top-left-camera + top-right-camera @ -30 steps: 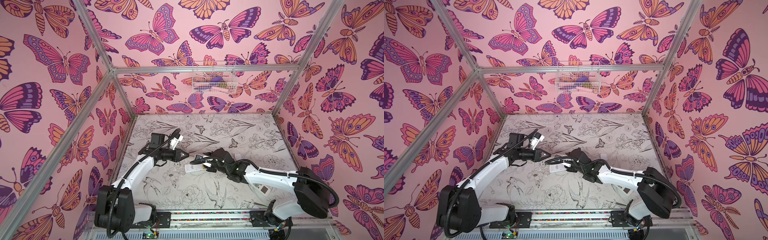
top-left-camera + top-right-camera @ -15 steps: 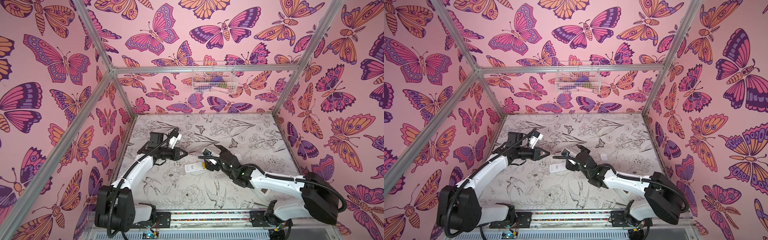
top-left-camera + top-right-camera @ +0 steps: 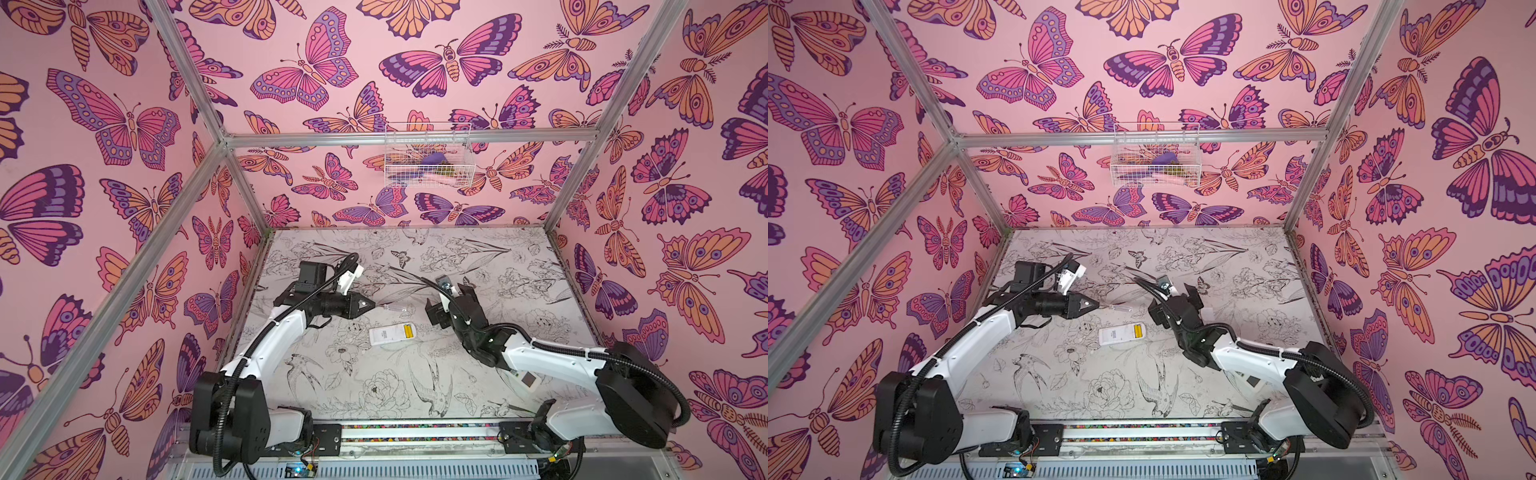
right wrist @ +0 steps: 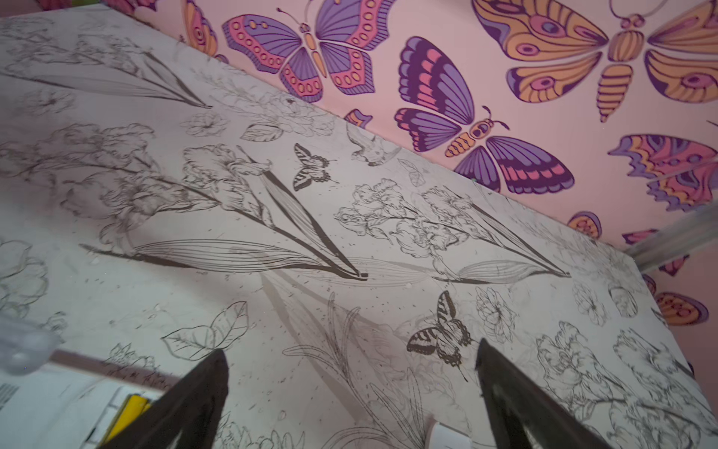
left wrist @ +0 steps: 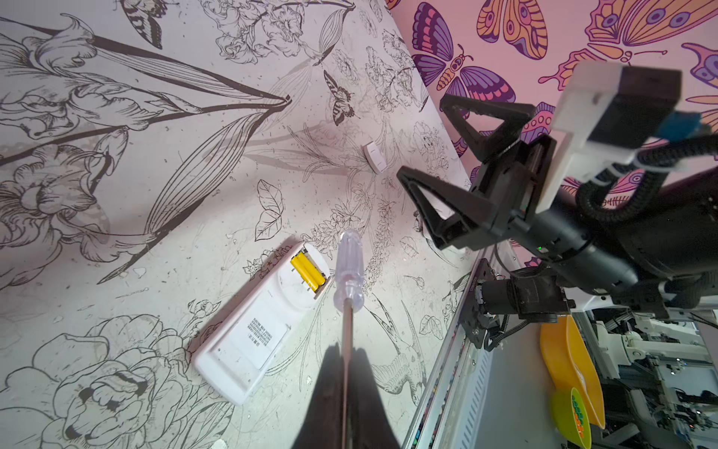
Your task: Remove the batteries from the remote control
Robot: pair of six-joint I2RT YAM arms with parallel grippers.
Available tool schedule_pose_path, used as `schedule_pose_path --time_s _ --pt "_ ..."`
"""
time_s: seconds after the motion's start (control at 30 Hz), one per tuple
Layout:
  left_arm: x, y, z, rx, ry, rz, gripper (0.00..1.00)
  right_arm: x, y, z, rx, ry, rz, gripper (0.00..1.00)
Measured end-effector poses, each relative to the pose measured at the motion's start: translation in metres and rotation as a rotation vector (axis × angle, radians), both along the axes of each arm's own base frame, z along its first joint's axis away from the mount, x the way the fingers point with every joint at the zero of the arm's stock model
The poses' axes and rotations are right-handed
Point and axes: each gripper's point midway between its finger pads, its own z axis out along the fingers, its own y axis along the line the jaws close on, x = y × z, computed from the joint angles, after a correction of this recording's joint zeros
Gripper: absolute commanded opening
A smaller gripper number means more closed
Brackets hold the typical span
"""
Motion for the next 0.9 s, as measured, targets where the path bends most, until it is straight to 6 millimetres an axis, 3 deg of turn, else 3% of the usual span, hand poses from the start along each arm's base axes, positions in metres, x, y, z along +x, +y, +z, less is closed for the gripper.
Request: schedule_pose_path --time_s 0.1,0.4,0.6,0.73,0.9 --pt "0.000 0.000 0.002 -0.001 0.002 -0.001 0.00 0.005 -0.016 0.001 0.069 0.016 -0.082 0.99" --pt "-0.001 -0.002 0.004 -0.013 0.010 -0.008 0.00 0.004 -0.026 0.020 0.318 0.053 -0.129 0.99" --pt "0.001 -0.002 0.006 -0.032 0.040 0.013 0.00 0.013 -0.039 0.003 0.620 0.162 -0.148 0.99" --pt "0.004 -0.001 0.009 -0.046 0.047 0.030 0.00 0.006 -0.023 -0.009 0.760 0.243 -0.076 0.99" --pt "0.003 -0.004 0.015 -0.091 0.075 0.027 0.00 0.003 0.008 -0.009 0.891 0.328 0.046 0.99"
